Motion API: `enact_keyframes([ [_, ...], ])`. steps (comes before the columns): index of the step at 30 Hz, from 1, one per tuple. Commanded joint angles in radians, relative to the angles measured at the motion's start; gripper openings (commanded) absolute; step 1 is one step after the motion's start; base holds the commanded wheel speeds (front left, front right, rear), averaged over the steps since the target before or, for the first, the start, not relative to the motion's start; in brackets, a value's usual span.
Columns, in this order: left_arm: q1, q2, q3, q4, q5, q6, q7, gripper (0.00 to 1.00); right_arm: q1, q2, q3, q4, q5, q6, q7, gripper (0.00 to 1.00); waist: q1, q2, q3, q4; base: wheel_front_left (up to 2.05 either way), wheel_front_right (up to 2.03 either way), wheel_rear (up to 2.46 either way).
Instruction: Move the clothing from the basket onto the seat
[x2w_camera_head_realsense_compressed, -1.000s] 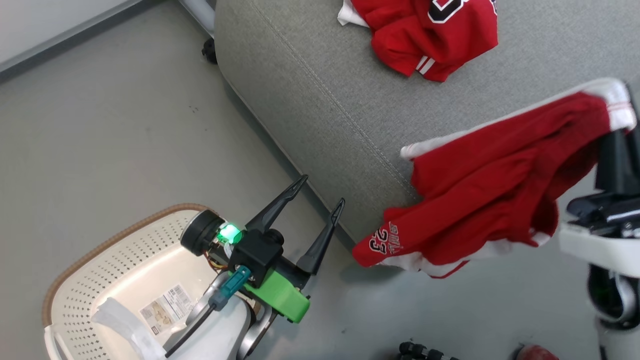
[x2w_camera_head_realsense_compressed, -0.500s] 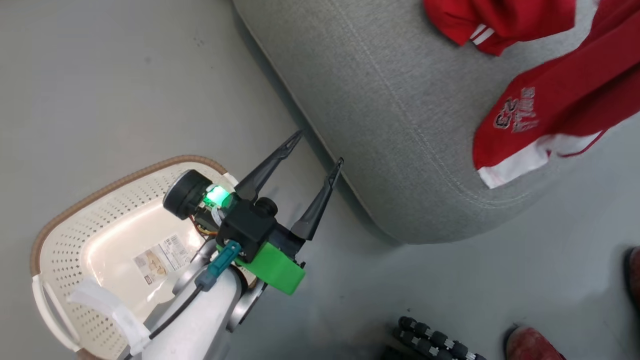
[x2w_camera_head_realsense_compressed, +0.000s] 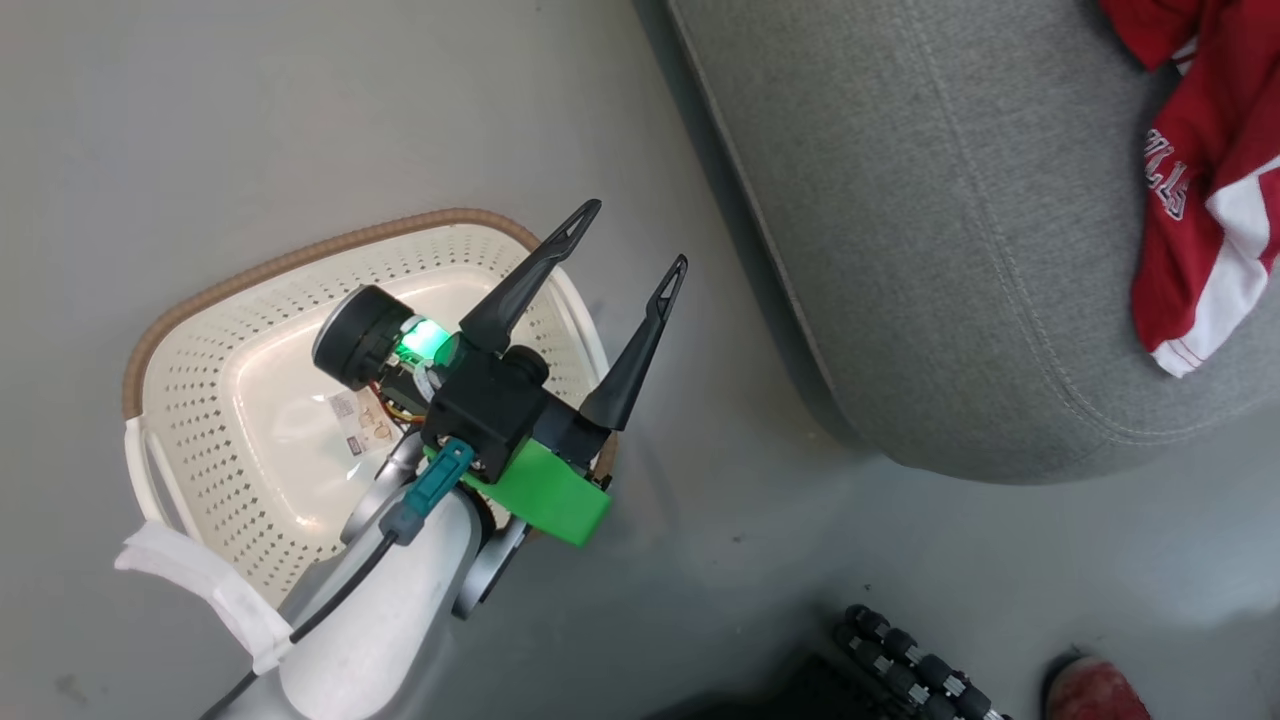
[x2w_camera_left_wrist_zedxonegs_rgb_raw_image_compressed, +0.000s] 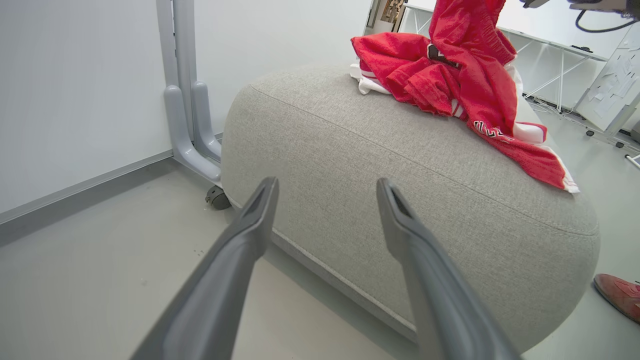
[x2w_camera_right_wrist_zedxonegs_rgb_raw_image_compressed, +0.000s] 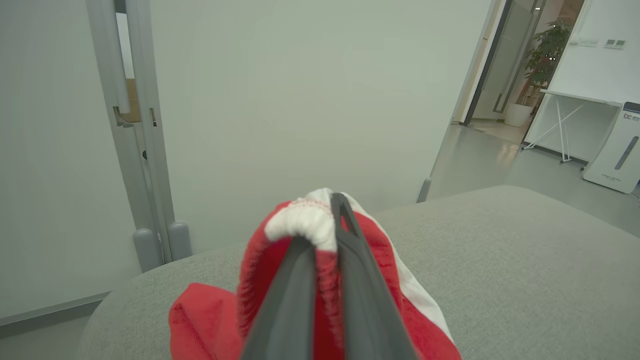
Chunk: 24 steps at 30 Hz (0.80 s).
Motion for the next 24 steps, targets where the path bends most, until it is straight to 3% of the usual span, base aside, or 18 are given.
enact_keyframes([
  [1, -0.017, -0.003, -0.001, 0.006, -0.004, -0.001, -0.008, 1.00, -0.015, 0.011, -0.012, 0.031, 0.006, -0.001, -0.002, 0.00, -0.0002, 0.0106, 0.029, 0.043, 0.00, 0.00, 0.00],
  [5, -0.003, -0.003, -0.009, 0.020, -0.010, -0.003, -0.016, 1.00, -0.011, 0.053, -0.037, 0.093, 0.004, -0.001, -0.002, 0.00, -0.0002, 0.0106, 0.012, 0.059, 0.00, 0.00, 0.00],
  [6, 0.001, -0.004, -0.011, 0.025, -0.012, -0.003, -0.018, 1.00, -0.005, 0.061, -0.041, 0.095, 0.005, -0.001, -0.002, 0.14, -0.0002, 0.0106, 0.004, 0.063, 0.00, 0.00, 0.00],
  [7, 0.006, -0.007, -0.010, 0.030, -0.014, 0.000, -0.019, 1.00, 0.008, 0.066, -0.051, 0.093, 0.007, -0.001, -0.002, 0.66, -0.0002, 0.0106, -0.005, 0.067, 0.00, 0.00, 0.00],
  [8, 0.011, -0.013, -0.007, 0.034, -0.018, 0.005, -0.021, 1.00, 0.020, 0.065, -0.061, 0.079, -0.001, -0.001, -0.002, 1.00, -0.0002, 0.0106, -0.014, 0.070, 0.00, 0.00, 0.00],
  [14, 0.043, -0.035, 0.005, 0.074, -0.040, 0.021, -0.030, 1.00, 0.190, 0.098, -0.080, -0.117, -0.093, -0.001, -0.002, 1.00, -0.0002, 0.0106, -0.102, 0.082, 0.00, 0.00, 0.00],
  [20, 0.094, -0.054, 0.029, 0.065, -0.072, 0.014, -0.035, 1.00, 0.431, 0.180, -0.110, -0.325, -0.148, -0.001, -0.002, 1.00, -0.0002, 0.0106, -0.216, 0.092, 0.00, 0.00, 0.00],
  [24, 0.158, -0.074, 0.066, 0.044, -0.090, 0.013, -0.035, 1.00, 0.568, 0.227, -0.132, -0.395, -0.171, -0.001, -0.002, 1.00, -0.0002, 0.0106, -0.296, 0.118, 0.00, 0.00, 0.00],
])
